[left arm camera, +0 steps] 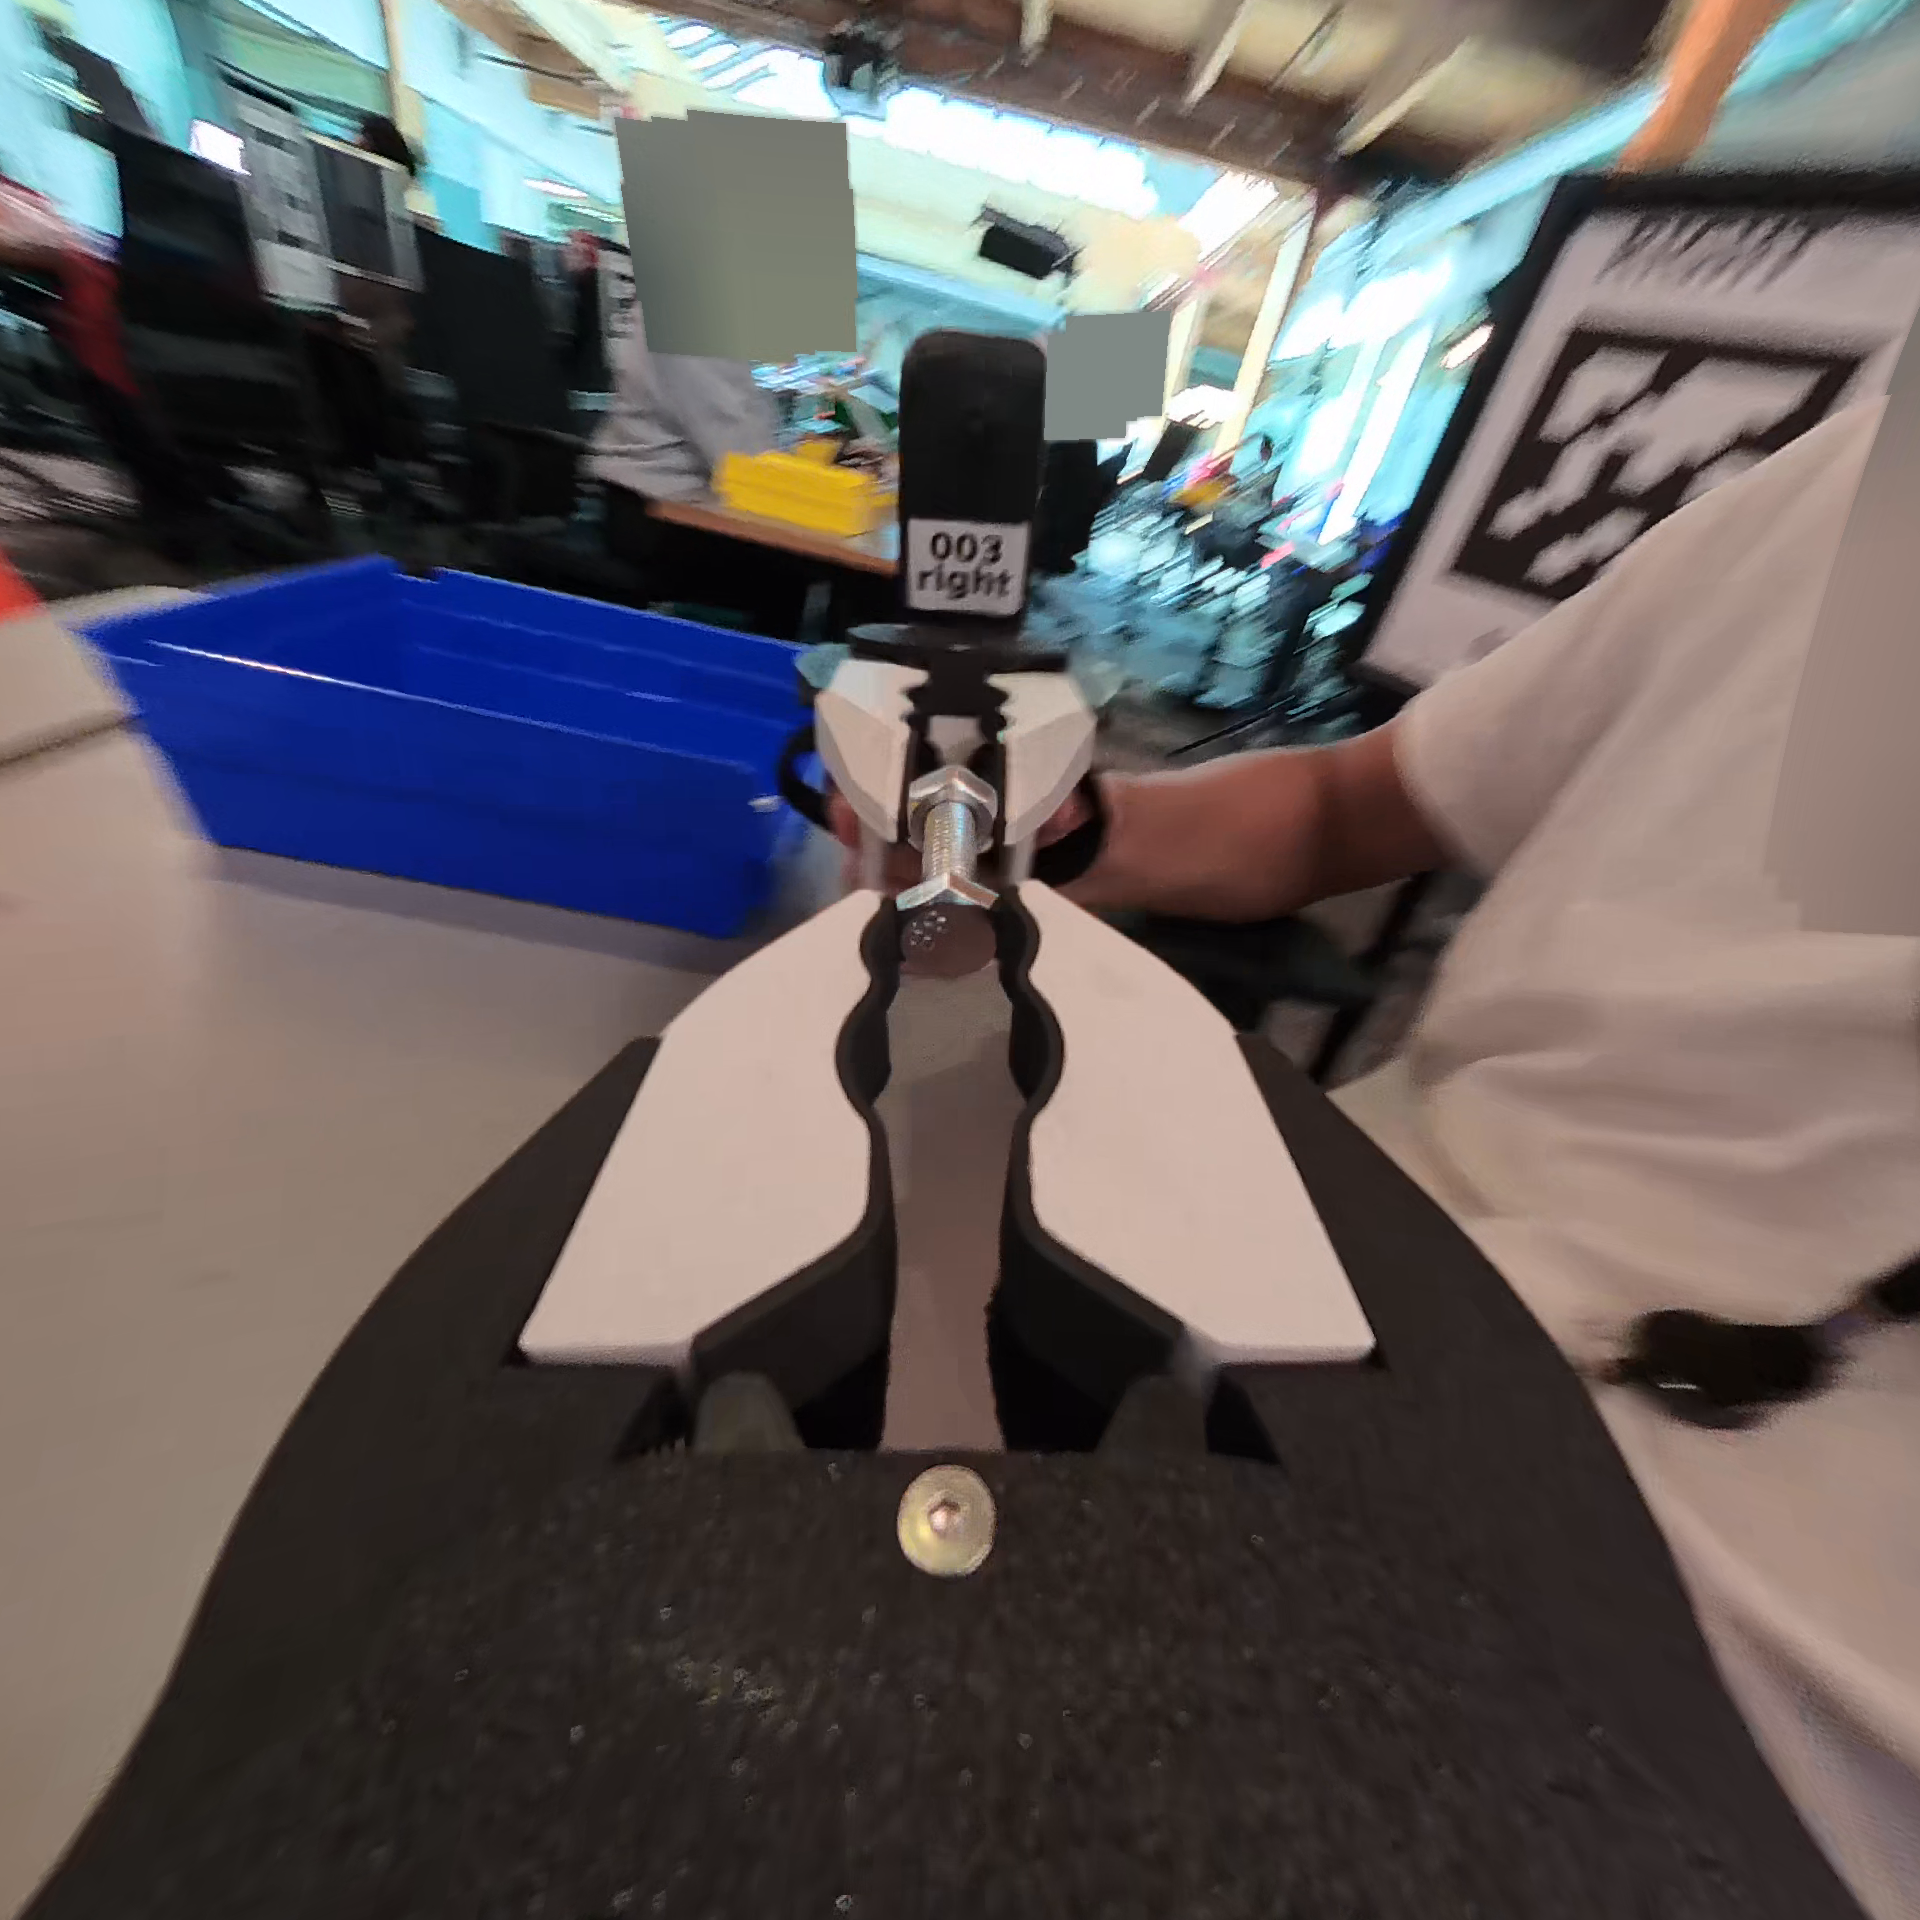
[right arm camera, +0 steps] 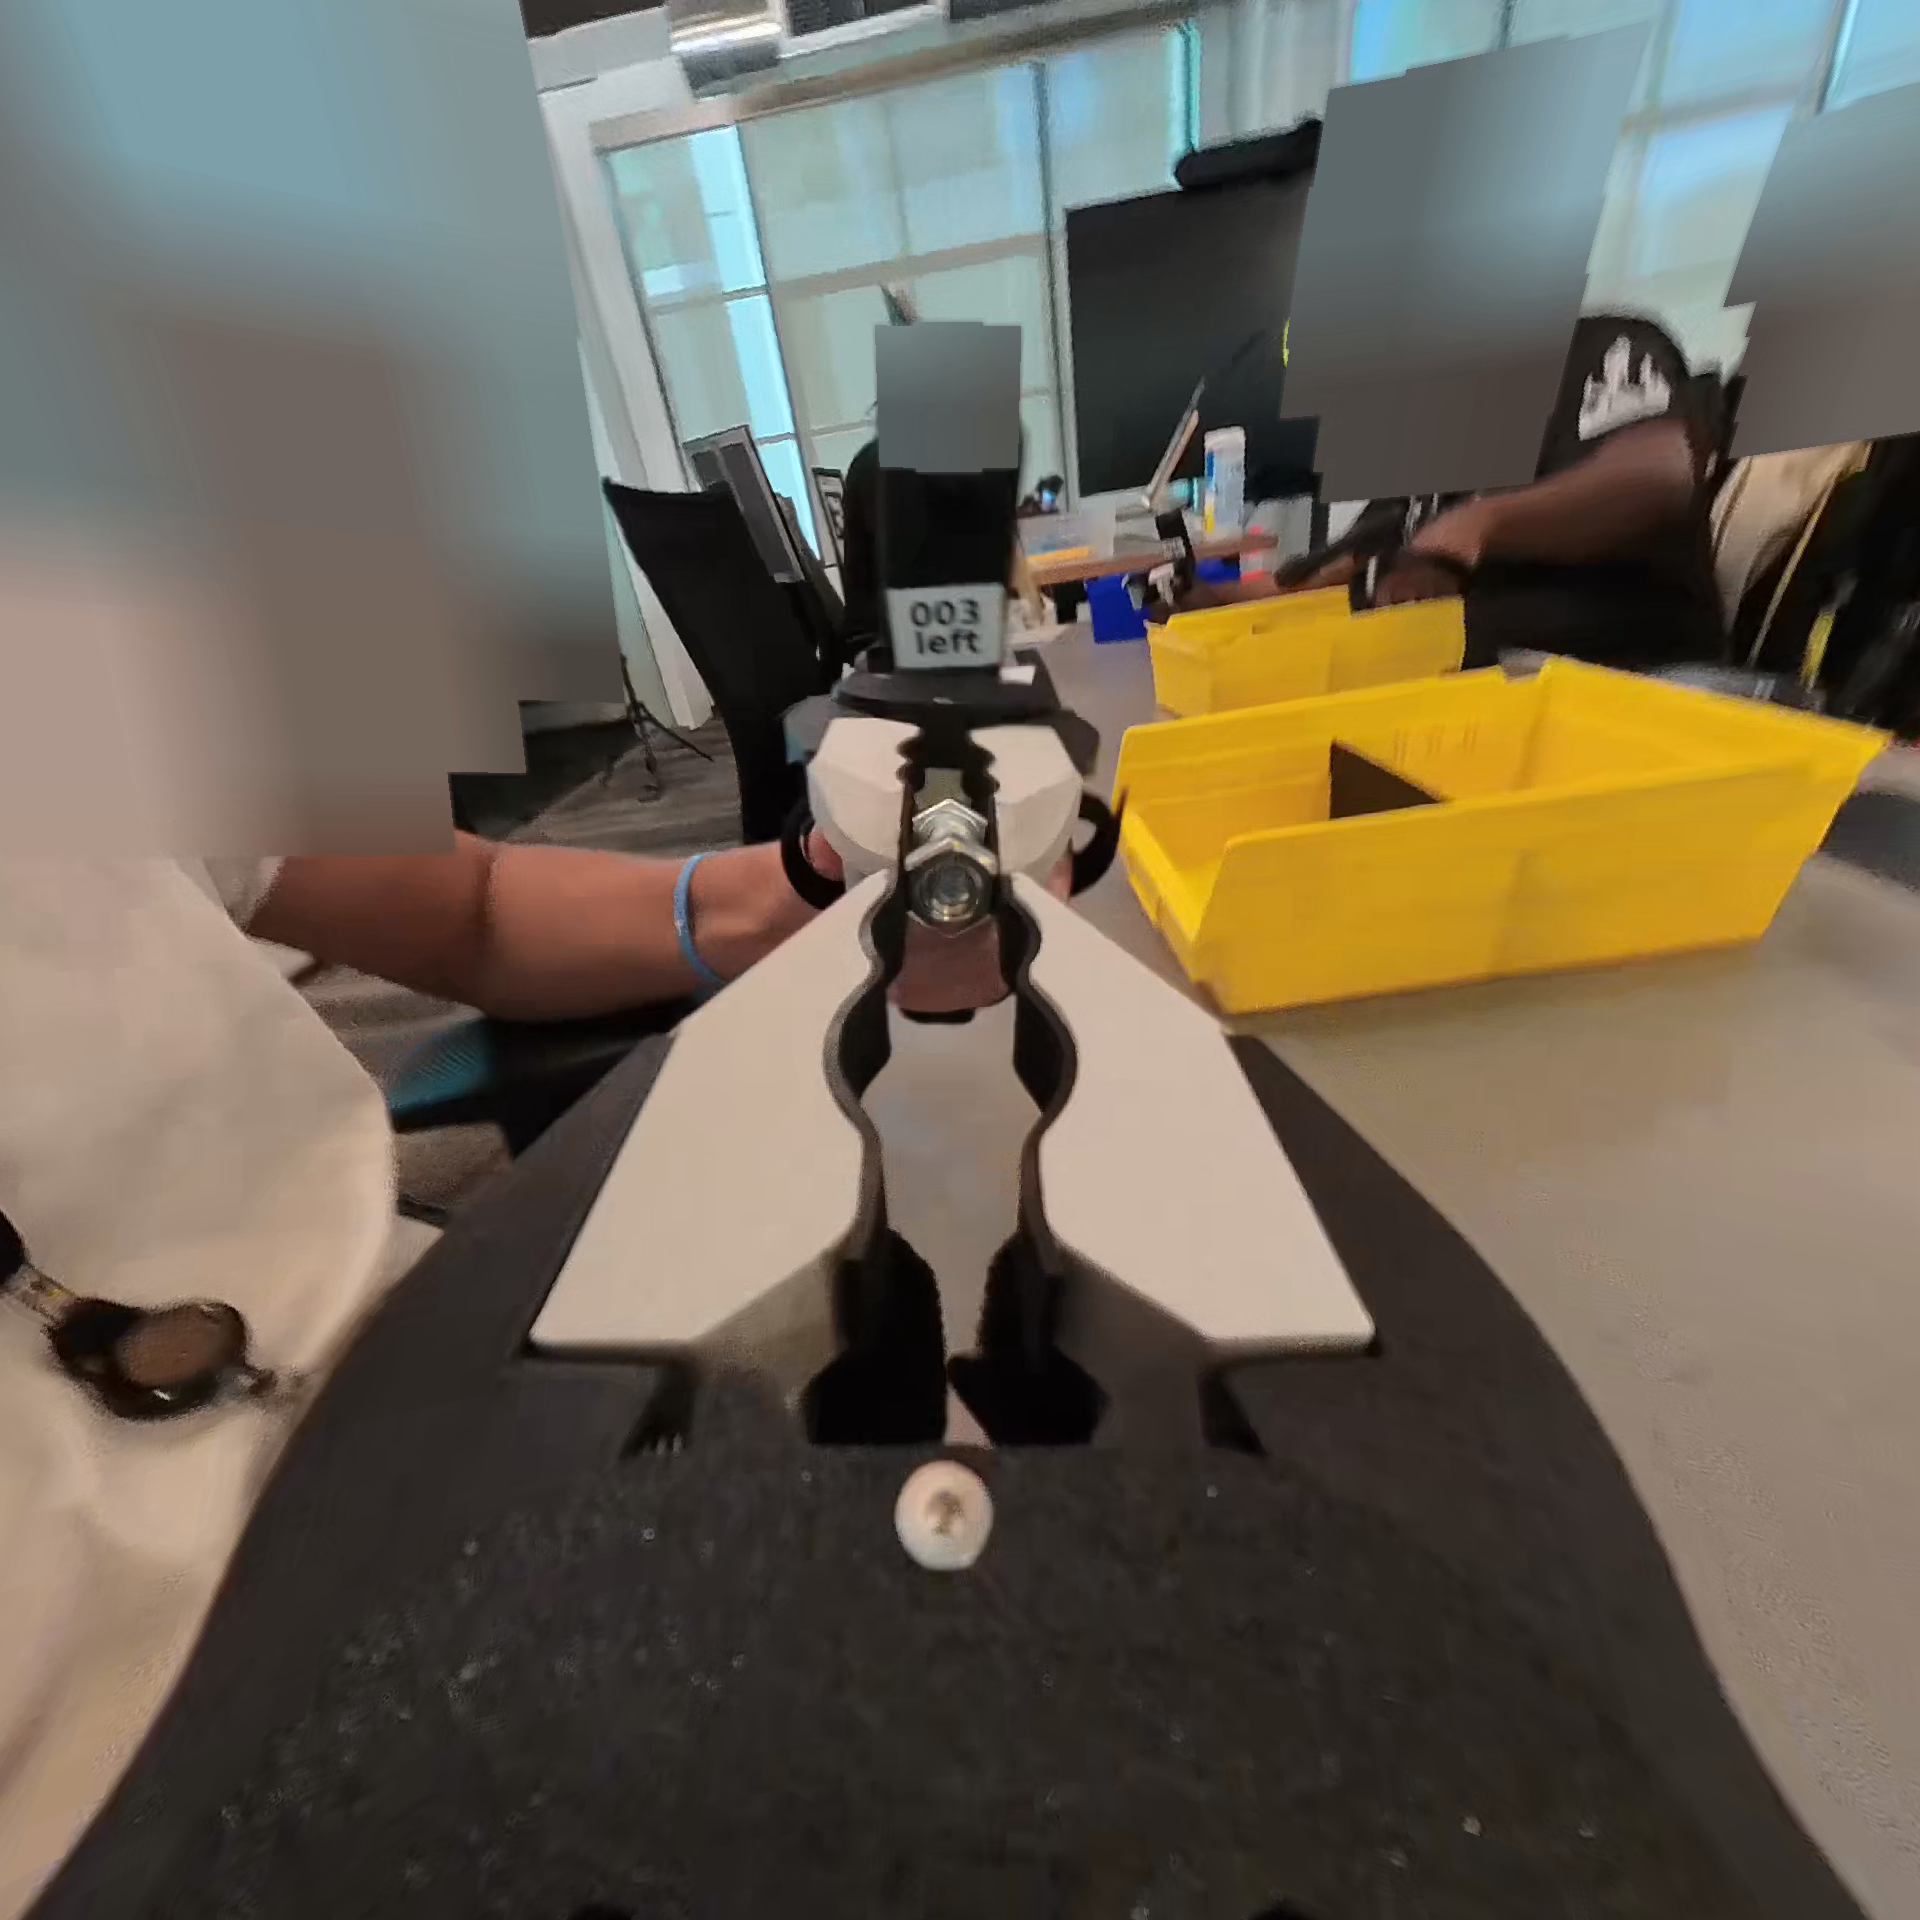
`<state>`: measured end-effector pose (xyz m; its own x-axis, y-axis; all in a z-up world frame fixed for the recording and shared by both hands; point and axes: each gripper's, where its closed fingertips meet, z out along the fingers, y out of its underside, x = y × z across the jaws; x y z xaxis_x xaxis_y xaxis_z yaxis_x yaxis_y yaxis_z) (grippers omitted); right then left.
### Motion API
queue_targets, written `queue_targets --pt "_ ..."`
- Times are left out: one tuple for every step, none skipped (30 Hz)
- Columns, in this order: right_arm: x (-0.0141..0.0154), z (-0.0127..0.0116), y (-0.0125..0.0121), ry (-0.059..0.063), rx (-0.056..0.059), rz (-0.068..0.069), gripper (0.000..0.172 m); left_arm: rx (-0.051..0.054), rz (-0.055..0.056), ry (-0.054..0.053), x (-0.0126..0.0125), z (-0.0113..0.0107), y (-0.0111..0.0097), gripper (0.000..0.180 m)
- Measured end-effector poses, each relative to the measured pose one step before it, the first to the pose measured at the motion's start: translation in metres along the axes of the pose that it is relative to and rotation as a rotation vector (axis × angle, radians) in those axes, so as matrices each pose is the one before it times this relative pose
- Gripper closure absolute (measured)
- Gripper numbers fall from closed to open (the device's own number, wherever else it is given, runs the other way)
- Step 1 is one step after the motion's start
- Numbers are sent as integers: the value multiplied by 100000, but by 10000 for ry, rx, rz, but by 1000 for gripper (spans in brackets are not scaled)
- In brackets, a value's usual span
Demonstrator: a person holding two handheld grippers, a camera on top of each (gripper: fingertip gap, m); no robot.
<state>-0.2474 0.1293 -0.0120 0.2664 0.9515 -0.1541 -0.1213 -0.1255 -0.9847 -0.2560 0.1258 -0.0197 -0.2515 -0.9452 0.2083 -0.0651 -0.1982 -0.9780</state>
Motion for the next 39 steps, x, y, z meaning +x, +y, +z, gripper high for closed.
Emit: queue_targets --pt "276 105 153 60 -64 692 155 -114 374 -343 -303 -87 38 162" --pt "226 79 66 38 -22 652 155 -92 317 -274 -238 -64 28 162" --pt "238 72 1 76 -3 475 155 -70 274 -251 -219 -32 4 162" --pt "173 79 14 68 -4 217 155 -58 203 -207 -180 -9 14 162" --pt "26 58 24 6 -24 28 153 -53 104 -110 -98 -3 26 162" --pt "-11 53 34 12 -29 -78 152 -14 21 -35 -39 -17 20 162" --pt "40 48 49 49 -44 -98 151 -1 -25 -11 -56 -27 39 162" --pt "30 59 64 50 -54 -44 149 17 -41 -22 -88 -35 44 162" --pt "-16 42 13 6 -23 -2 147 34 -68 16 -51 -17 29 162" --pt "-37 9 -59 -5 20 -3 146 41 -91 45 -37 -20 6 162" --pt "24 24 38 20 -35 -24 145 65 -76 23 -44 -10 -43 162" --pt "-2 4 60 6 -54 -45 145 52 -70 37 -11 -17 -26 162" --pt "-5 -12 31 1 -37 -38 144 18 -45 11 -34 -8 -1 162" --pt "34 3 95 18 -64 -32 143 6 -11 -15 -45 1 18 162" --pt "-21 -5 88 -14 -57 -27 143 10 -30 18 12 4 13 162" --pt "-13 -22 -9 -2 13 -30 143 28 -36 10 -10 -7 -21 162" --pt "-5 13 74 3 -36 -40 143 45 -28 0 -15 -13 -51 162" --pt "-57 37 118 -24 -59 -20 143 34 -29 2 -29 -34 -39 162" --pt "-108 37 108 -63 -47 -16 144 51 -25 -45 -106 -65 -72 162" --pt "-276 63 122 -176 -47 -9 145 73 -51 -53 -140 -106 -105 162" --pt "-282 91 64 -153 -3 22 145 34 -87 18 -93 -92 -36 162" --pt "-183 75 74 -90 -6 -13 145 54 -85 -6 -138 -98 -25 162" --pt "-24 58 163 -2 -53 -28 144 100 -110 9 -101 -86 -67 162" --pt "33 -1 200 2 -61 -37 144 110 -187 84 -26 -61 -79 162" --pt "84 -66 166 19 -15 -28 143 112 -232 88 -22 -16 -64 163" --pt "116 -121 92 32 63 -68 140 86 -263 89 -38 27 -4 163" --pt "210 -157 127 89 71 -237 136 28 -323 153 33 93 112 163" --pt "559 -176 400 330 -79 -509 131 -10 -375 187 28 156 221 163" --pt "823 -207 616 547 -218 -731 125 -25 -372 153 -30 179 266 163" --pt "493 -190 368 395 -60 -756 121 -72 -366 154 -60 197 347 163" --pt "96 -152 153 198 61 -748 118 -162 -381 163 -85 220 443 163" --pt "-107 -85 258 116 -77 -771 115 -148 -321 53 -218 205 441 163" --pt "-81 -52 360 181 -252 -784 115 -160 -320 40 -236 202 462 163" --pt "-129 -25 279 169 -265 -773 114 -204 -332 126 -128 189 493 163" --pt "-214 -34 264 150 -282 -675 114 -107 -246 37 -184 164 377 163" --pt "60 -120 140 361 -238 -610 114 -70 -207 42 -129 146 286 163" --pt "248 -252 -52 526 -130 -620 115 -64 -177 93 -2 144 230 163" --pt "105 -294 -350 420 78 -687 116 4 -115 54 8 118 90 163" --pt "34 -294 -490 344 181 -681 117 1 -107 66 62 93 75 163"
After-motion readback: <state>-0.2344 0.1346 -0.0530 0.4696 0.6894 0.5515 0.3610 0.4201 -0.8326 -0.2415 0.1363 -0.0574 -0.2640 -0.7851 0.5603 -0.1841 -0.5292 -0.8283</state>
